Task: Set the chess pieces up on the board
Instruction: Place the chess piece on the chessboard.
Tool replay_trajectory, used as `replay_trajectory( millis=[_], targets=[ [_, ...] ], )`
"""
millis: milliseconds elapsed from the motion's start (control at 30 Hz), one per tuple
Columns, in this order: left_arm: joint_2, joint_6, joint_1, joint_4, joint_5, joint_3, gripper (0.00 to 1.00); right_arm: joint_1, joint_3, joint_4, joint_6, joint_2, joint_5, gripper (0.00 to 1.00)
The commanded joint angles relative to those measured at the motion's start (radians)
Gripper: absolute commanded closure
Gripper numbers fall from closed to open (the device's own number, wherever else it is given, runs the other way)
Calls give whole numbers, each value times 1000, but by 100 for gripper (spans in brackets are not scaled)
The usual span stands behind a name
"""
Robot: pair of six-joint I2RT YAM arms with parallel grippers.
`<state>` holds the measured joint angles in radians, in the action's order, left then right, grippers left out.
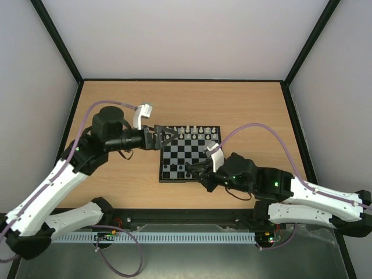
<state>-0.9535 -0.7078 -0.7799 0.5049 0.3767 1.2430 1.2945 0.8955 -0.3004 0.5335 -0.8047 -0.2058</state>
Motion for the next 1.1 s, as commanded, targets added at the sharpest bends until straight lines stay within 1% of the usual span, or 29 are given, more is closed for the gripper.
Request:
replay_trajectory(
  millis=[0, 67, 133, 267, 367, 467, 633, 767, 933, 1000, 1067],
  targets=[
    [-16, -77, 230, -103, 467, -146, 1, -4, -45, -73, -33, 22, -64, 81],
    [-22, -100, 268, -158, 548, -212, 0, -5, -61, -68, -36, 37, -76, 81],
    [-30, -112, 265, -189, 605, -252, 1, -4, -73, -67, -41, 50, -89, 81],
    [-6, -159, 265, -235, 644, -338, 1, -5, -75, -56, -49, 52, -92, 81],
    [25, -249, 260, -340, 675, -428, 1, -5, -66, -45, -59, 19, -86, 81],
    [48, -267, 240, -356, 671, -481, 1, -4, -49, -36, -66, -25, -73, 81],
    [79, -349, 179, -461, 647, -574, 5, -4, -32, 10, -86, -75, -35, 81],
    [84, -380, 129, -514, 623, -630, 8, -4, 0, 24, -99, -123, -18, 81],
    [95, -415, 117, -583, 626, -692, 16, -5, 32, 23, -110, -194, 0, 81],
    [93, -415, 117, -592, 628, -699, 18, -4, 33, 35, -112, -211, 18, 81],
    [92, -410, 117, -593, 632, -703, 23, -4, 29, 47, -113, -224, 27, 80]
  ],
)
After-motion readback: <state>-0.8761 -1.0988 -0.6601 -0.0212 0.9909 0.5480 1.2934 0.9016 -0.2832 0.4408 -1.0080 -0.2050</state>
